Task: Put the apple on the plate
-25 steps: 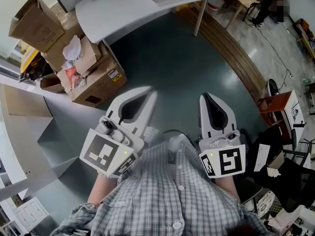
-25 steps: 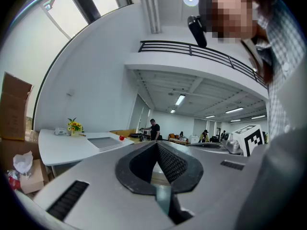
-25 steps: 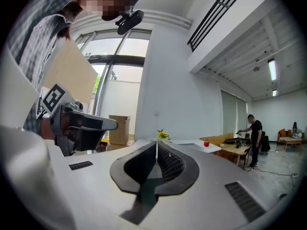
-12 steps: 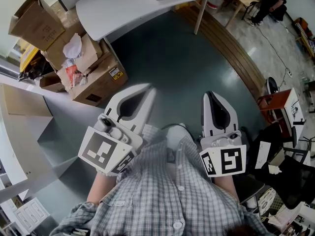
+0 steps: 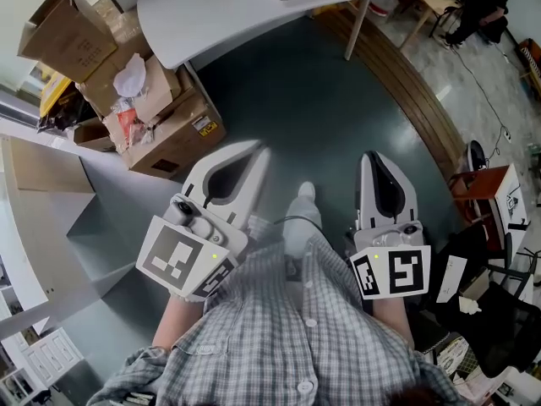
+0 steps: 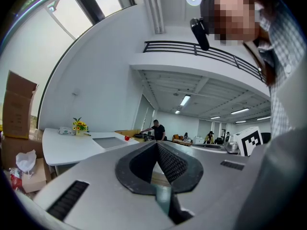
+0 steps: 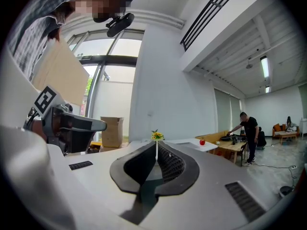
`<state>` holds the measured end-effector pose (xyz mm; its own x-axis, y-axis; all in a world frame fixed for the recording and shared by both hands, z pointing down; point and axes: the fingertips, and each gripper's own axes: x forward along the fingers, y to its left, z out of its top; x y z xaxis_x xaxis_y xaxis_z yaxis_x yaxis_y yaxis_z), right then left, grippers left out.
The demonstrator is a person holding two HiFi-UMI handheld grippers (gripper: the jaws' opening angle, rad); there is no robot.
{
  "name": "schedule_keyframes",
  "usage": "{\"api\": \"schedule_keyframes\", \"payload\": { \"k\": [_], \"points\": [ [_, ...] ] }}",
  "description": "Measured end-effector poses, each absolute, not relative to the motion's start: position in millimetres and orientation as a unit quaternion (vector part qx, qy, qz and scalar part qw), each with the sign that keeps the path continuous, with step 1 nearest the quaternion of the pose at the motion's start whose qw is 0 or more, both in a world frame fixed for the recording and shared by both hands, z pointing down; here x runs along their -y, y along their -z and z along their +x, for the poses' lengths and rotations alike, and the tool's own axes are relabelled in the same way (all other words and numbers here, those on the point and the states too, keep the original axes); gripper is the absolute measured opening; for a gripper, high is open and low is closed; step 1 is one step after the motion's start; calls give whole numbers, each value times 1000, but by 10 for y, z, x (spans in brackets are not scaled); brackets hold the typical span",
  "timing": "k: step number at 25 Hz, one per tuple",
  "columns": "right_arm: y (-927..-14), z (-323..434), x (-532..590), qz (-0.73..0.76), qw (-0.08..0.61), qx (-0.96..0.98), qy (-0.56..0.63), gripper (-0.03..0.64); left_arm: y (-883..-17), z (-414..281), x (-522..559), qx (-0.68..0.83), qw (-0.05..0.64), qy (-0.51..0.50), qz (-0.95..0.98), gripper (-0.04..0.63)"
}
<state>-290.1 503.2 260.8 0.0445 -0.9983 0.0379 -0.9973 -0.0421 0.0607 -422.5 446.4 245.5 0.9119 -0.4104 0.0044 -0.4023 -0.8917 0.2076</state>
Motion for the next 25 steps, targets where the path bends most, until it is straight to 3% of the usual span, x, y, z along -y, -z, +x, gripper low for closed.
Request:
{"api": "schedule_keyframes", "payload": {
  "k": [25],
  "points": [
    [-2429,-1536,-3799,666,23,746,19,26,-2207,-2846,-3505,268,75,29,960,10]
  ]
}}
